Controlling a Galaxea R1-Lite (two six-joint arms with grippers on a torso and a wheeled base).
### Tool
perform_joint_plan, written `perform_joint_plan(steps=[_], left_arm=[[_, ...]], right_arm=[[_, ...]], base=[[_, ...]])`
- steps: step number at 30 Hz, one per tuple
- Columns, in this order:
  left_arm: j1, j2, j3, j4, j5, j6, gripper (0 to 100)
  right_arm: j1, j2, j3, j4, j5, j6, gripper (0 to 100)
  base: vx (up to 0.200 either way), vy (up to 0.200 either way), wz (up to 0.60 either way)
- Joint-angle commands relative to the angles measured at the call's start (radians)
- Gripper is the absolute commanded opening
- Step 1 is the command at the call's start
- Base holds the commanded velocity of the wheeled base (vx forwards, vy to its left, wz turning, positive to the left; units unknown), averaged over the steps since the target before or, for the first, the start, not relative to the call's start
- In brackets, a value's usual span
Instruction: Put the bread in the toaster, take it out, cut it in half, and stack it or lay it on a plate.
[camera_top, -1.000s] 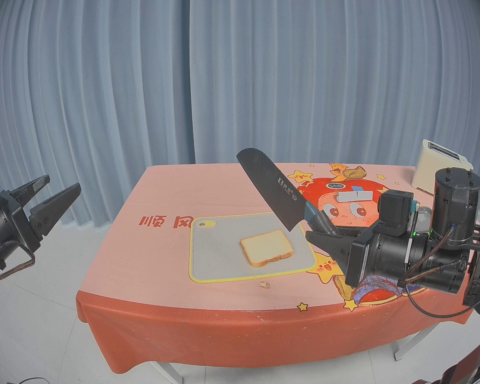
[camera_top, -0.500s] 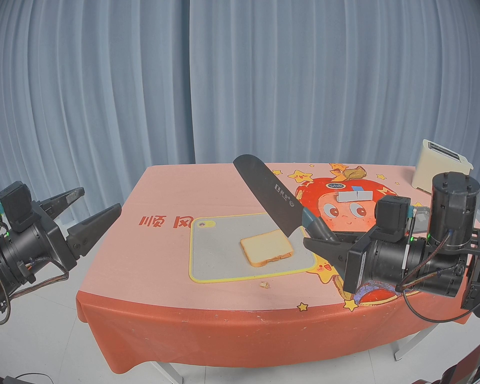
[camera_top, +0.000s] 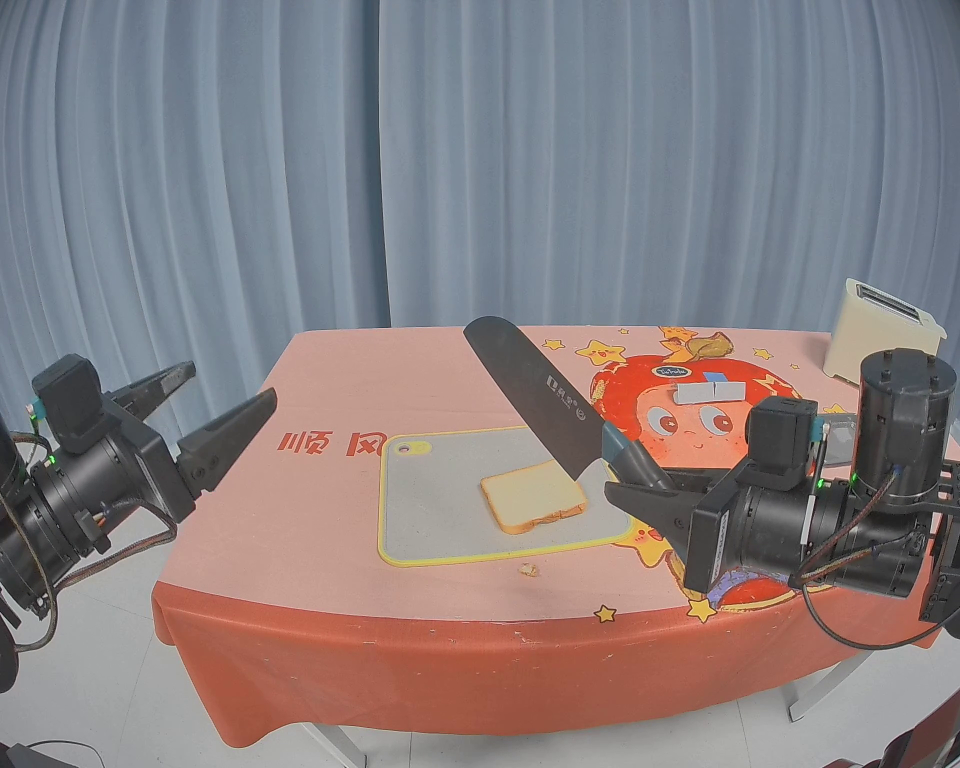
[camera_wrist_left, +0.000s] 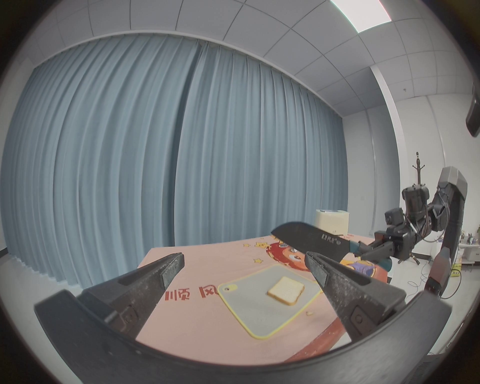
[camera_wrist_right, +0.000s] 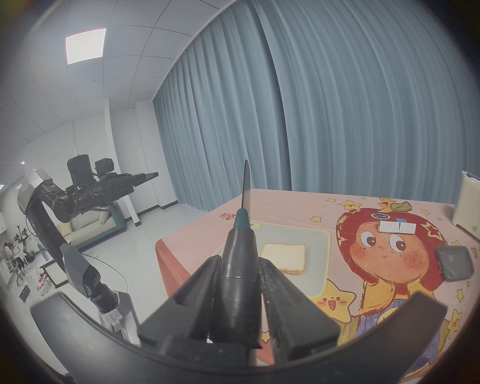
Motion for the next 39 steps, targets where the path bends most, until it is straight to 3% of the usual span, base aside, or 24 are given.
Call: perform_joint_plan(steps=[1, 10, 25, 39], left_arm=[[-0.018, 0.025, 0.025, -0.003, 0.001, 0.01, 100], [-0.02, 0.042, 0.028, -0.017, 0.0, 0.027, 100], [-0.02, 0.034, 0.035, -0.016, 0.0, 0.027, 100], [-0.02, 0.037, 0.044, -0.016, 0.0, 0.039, 100]], right_arm=[[0.005, 0.003, 0.0, 0.001, 0.0, -0.001, 0], [0.007, 0.01, 0.002, -0.001, 0.0, -0.003, 0], [0.011, 0.018, 0.006, 0.01, 0.002, 0.0, 0], [-0.055, 0.145, -0.001, -0.004, -0.011, 0.009, 0]], base=[[0.0, 0.0, 0.0], [0.0, 0.0, 0.0], [0.0, 0.0, 0.0], [0.0, 0.0, 0.0]])
